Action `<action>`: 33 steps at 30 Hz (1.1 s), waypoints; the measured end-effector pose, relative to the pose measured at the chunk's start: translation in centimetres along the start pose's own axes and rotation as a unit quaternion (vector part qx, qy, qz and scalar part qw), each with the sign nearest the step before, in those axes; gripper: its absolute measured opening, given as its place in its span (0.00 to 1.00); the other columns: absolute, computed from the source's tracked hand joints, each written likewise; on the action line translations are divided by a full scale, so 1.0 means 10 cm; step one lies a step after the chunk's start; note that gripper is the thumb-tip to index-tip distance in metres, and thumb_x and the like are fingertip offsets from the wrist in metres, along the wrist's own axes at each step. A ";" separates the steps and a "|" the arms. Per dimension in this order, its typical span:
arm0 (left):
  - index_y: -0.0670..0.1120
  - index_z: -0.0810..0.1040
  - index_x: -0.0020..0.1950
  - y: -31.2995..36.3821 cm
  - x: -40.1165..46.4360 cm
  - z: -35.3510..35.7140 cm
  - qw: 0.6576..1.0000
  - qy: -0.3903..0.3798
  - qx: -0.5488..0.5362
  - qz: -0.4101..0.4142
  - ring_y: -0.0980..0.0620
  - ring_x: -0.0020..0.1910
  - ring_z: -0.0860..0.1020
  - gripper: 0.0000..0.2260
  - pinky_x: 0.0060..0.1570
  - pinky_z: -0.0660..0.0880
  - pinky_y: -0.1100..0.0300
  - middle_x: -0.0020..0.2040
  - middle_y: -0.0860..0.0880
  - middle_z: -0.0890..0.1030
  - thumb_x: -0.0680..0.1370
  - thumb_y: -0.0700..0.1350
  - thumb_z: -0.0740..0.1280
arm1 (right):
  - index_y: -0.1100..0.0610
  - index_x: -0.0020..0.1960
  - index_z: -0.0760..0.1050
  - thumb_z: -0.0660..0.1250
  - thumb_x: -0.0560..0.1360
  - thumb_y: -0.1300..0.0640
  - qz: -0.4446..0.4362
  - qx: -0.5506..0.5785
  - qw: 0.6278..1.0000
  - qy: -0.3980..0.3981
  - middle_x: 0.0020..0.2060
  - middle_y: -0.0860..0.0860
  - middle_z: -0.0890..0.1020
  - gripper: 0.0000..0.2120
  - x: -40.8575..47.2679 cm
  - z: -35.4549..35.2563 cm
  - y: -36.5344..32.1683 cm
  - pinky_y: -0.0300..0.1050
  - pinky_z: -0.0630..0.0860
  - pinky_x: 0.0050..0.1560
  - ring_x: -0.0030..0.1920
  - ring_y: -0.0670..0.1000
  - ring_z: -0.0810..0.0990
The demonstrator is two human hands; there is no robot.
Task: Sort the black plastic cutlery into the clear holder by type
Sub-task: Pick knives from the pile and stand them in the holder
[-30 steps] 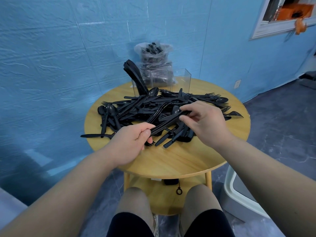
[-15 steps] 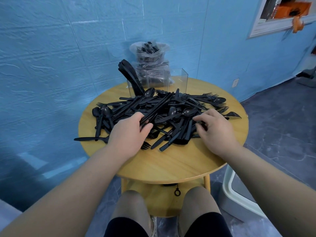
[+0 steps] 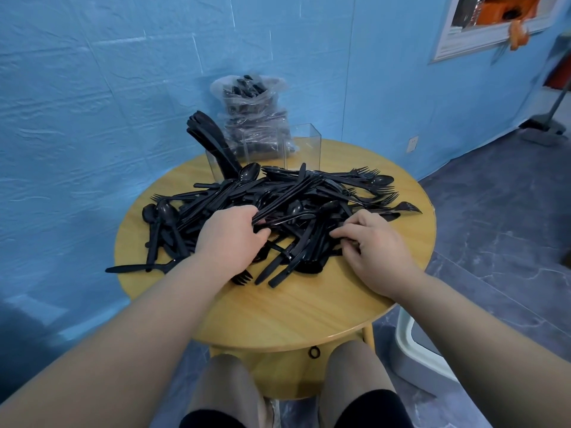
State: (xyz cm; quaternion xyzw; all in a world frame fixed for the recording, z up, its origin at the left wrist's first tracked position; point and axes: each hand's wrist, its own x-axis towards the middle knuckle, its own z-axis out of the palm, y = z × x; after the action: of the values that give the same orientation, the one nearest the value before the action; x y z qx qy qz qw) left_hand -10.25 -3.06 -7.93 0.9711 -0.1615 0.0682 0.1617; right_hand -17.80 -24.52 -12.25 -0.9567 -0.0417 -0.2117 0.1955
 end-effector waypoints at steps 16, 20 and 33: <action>0.51 0.75 0.51 0.01 -0.15 -0.01 0.993 0.015 -0.109 -0.044 0.57 0.46 0.77 0.15 0.43 0.75 0.59 0.42 0.56 0.78 0.75 0.60 0.65 | 0.48 0.69 0.70 0.57 0.79 0.51 0.025 -0.091 0.994 -0.049 0.58 0.49 0.71 0.19 0.10 -0.03 0.05 0.46 0.65 0.60 0.58 0.52 0.64; 0.49 0.77 0.48 0.03 -0.08 -0.04 0.995 0.044 -0.076 -0.041 0.52 0.41 0.79 0.14 0.43 0.78 0.52 0.39 0.51 0.81 0.76 0.59 0.64 | 0.52 0.61 0.78 0.59 0.78 0.55 0.006 -0.053 0.999 0.011 0.53 0.50 0.73 0.14 0.14 -0.01 0.05 0.44 0.65 0.57 0.54 0.52 0.66; 0.50 0.77 0.53 -0.06 -0.03 -0.04 0.994 0.009 -0.096 -0.042 0.54 0.46 0.79 0.16 0.47 0.79 0.54 0.45 0.52 0.81 0.71 0.57 0.71 | 0.50 0.63 0.75 0.59 0.77 0.44 0.042 -0.098 0.991 -0.085 0.58 0.50 0.72 0.19 0.66 0.02 -0.14 0.48 0.68 0.62 0.60 0.55 0.64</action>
State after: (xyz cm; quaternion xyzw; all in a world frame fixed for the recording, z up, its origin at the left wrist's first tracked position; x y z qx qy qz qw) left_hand -10.36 -2.35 -7.78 0.9564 -0.1252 0.0548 0.2583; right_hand -12.00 -23.16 -9.09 -0.9866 0.0034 -0.1240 0.1059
